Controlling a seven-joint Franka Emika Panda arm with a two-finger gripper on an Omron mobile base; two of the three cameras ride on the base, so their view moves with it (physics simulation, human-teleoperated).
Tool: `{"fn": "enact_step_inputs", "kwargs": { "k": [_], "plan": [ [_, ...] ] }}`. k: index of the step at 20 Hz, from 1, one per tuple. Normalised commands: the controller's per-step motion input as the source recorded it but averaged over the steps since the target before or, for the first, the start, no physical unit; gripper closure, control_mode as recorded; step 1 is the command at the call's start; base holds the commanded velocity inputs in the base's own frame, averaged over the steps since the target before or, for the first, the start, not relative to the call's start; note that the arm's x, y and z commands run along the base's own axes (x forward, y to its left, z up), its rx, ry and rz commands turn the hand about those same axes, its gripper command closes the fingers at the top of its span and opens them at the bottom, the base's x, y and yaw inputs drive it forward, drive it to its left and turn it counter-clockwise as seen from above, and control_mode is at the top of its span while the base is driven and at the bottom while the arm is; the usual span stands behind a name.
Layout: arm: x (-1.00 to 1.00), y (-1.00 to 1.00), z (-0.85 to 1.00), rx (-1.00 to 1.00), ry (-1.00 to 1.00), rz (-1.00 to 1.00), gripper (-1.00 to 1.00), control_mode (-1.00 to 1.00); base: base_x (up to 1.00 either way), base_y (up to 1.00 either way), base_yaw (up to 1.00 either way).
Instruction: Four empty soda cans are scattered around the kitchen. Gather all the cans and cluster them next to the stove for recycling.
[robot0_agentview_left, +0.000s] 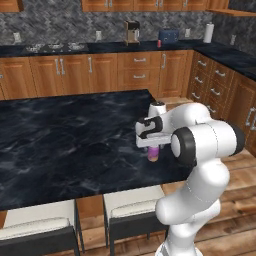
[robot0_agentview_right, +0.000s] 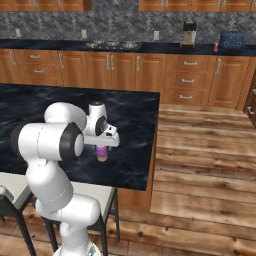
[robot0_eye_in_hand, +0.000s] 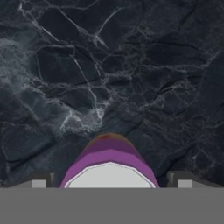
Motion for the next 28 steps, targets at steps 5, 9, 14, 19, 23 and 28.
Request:
{"fn": "enact_step_inputs", "kwargs": {
  "k": [5, 9, 14, 19, 23, 28],
  "plan": [
    [0.0, 0.0, -0.05, 0.0, 0.03, 0.0, 1.0, -1.0, 0.0, 0.0, 0.0],
    [0.01, 0.0, 0.0, 0.0, 0.01, 0.0, 1.0, -1.0, 0.0, 0.0, 0.0],
    [0.0, 0.0, 0.0, 0.0, -0.01, 0.0, 1.0, -1.0, 0.0, 0.0, 0.0],
    [-0.11, -0.11, 0.26, 0.0, -0.08, 0.0, 1.0, -1.0, 0.0, 0.0, 0.0],
    [-0.21, -0.22, 0.55, 0.0, -0.03, 0.0, 1.0, -1.0, 0.0, 0.0, 0.0],
    [-0.26, -0.17, 0.54, 0.0, 0.02, 0.0, 1.0, -1.0, 0.0, 0.0, 0.0]
  ]
}}
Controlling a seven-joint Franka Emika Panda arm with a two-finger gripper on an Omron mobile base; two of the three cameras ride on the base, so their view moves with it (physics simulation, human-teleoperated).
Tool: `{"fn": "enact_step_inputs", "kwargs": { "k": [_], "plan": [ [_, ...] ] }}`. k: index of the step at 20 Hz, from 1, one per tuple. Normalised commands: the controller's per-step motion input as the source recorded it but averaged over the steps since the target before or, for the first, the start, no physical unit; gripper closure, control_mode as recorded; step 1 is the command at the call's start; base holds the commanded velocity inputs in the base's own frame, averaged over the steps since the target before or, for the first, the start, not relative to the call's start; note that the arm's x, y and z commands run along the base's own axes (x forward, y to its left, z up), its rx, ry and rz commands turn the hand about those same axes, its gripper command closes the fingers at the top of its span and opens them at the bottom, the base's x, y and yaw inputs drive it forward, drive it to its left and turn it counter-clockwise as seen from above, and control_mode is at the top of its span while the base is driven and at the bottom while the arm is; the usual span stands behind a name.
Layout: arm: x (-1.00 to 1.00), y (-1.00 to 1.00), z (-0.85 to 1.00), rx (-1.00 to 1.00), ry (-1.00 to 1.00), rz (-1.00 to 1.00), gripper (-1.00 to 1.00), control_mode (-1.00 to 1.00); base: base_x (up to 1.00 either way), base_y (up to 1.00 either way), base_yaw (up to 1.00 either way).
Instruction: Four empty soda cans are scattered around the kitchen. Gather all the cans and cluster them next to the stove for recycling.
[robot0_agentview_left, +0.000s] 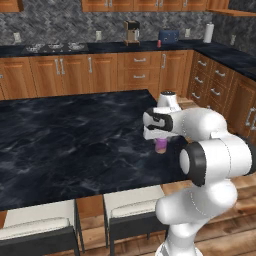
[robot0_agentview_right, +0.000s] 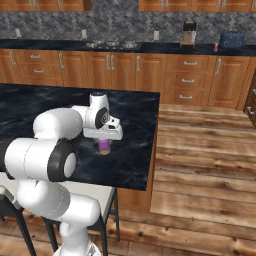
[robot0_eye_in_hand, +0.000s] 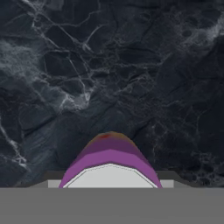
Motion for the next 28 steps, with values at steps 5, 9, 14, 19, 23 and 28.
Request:
{"fn": "enact_step_inputs", "kwargs": {
  "k": [5, 9, 14, 19, 23, 28],
  "plan": [
    [-0.34, -0.02, 0.42, 0.0, 0.08, 0.0, 1.0, -1.0, 0.0, 0.0, 0.0],
    [-0.52, 0.0, 0.19, 0.01, 0.08, 0.0, 1.0, -1.0, 0.0, 0.0, 0.0],
    [-0.5, 0.02, 0.18, 0.01, 0.09, 0.0, 1.0, -1.0, 0.0, 0.0, 0.0],
    [-0.43, 0.0, 0.16, 0.02, 0.06, 0.0, 1.0, -1.0, 0.0, 0.0, 0.0],
    [-0.3, 0.0, 0.13, 0.0, 0.02, 0.0, 1.0, -1.0, 0.0, 0.0, 0.0],
    [-0.16, 0.0, 0.22, 0.0, 0.0, 0.0, 1.0, -1.0, 0.0, 0.0, 0.0]
  ]
}}
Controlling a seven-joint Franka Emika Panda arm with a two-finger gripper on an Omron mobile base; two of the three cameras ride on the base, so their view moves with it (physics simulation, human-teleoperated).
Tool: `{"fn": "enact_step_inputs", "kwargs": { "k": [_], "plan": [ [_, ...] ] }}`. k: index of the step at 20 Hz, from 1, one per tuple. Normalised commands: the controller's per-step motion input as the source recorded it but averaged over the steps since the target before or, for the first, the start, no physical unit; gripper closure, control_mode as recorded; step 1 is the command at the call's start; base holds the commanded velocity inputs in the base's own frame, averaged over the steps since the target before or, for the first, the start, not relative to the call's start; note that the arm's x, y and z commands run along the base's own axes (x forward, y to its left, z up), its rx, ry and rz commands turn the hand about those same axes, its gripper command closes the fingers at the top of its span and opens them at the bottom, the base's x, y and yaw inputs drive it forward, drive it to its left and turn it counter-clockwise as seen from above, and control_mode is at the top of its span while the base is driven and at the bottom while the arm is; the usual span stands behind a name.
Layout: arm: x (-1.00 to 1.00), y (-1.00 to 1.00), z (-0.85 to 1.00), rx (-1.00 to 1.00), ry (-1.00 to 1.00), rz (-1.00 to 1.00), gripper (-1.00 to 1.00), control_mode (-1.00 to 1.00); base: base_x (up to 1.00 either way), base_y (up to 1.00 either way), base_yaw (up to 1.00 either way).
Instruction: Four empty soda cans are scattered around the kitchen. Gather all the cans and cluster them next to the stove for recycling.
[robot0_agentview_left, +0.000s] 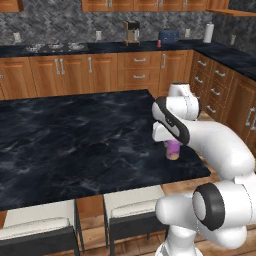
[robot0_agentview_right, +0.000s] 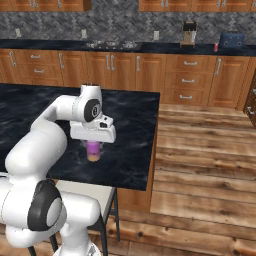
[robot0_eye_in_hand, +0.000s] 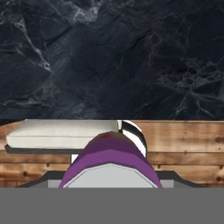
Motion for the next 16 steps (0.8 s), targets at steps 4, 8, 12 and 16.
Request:
{"fn": "enact_step_inputs", "kwargs": {
  "k": [4, 8, 12, 16],
  "plan": [
    [-0.13, 0.0, 0.24, 0.0, 0.0, 0.0, 1.0, -1.0, 0.0, 0.0, 0.0],
    [-0.14, 0.0, 0.24, 0.0, 0.0, 0.0, 1.0, -1.0, 0.0, 0.0, 0.0],
    [-0.15, 0.0, 0.22, 0.0, 0.0, 0.0, 1.0, -1.0, 0.0, 0.0, 0.0],
    [-0.13, 0.0, 0.17, 0.0, 0.0, 0.0, 1.0, -1.0, 0.0, 0.0, 0.0]
  ]
}}
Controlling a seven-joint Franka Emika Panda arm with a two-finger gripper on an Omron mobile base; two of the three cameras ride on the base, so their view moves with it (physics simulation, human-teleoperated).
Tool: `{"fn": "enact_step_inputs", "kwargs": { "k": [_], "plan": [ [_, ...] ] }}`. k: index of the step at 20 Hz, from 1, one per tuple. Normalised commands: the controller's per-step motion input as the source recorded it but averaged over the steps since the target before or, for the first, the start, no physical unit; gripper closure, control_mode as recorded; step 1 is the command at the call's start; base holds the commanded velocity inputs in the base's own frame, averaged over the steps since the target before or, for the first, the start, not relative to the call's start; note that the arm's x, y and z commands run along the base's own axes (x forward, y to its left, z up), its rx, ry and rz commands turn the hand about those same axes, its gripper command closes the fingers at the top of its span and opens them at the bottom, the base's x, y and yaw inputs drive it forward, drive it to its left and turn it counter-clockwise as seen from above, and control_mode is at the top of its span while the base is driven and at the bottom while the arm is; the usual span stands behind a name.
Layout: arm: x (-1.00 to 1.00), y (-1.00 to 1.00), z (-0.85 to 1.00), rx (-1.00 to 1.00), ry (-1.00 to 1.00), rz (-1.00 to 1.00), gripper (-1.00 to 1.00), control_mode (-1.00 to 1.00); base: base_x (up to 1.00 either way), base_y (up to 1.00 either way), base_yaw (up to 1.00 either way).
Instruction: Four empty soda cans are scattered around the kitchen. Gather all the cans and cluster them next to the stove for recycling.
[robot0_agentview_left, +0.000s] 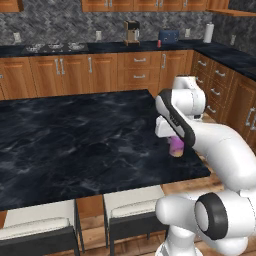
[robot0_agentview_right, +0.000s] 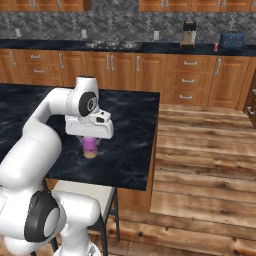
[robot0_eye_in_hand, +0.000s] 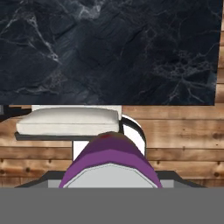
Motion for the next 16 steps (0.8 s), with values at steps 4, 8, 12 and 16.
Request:
{"fn": "enact_step_inputs", "kwargs": {
  "k": [4, 8, 12, 16],
  "plan": [
    [-0.12, 0.0, 0.19, 0.0, -0.01, 0.0, 1.0, -1.0, 0.0, 0.0, 0.0],
    [-0.13, 0.0, 0.19, 0.0, -0.02, 0.0, 1.0, -1.0, 0.0, 0.0, 0.0],
    [-0.18, 0.0, 0.17, 0.0, -0.03, 0.0, 1.0, -1.0, 0.0, 0.0, 0.0],
    [-0.3, 0.0, 0.14, 0.0, -0.06, 0.0, 1.0, -1.0, 0.0, 0.0, 0.0]
  ]
}}
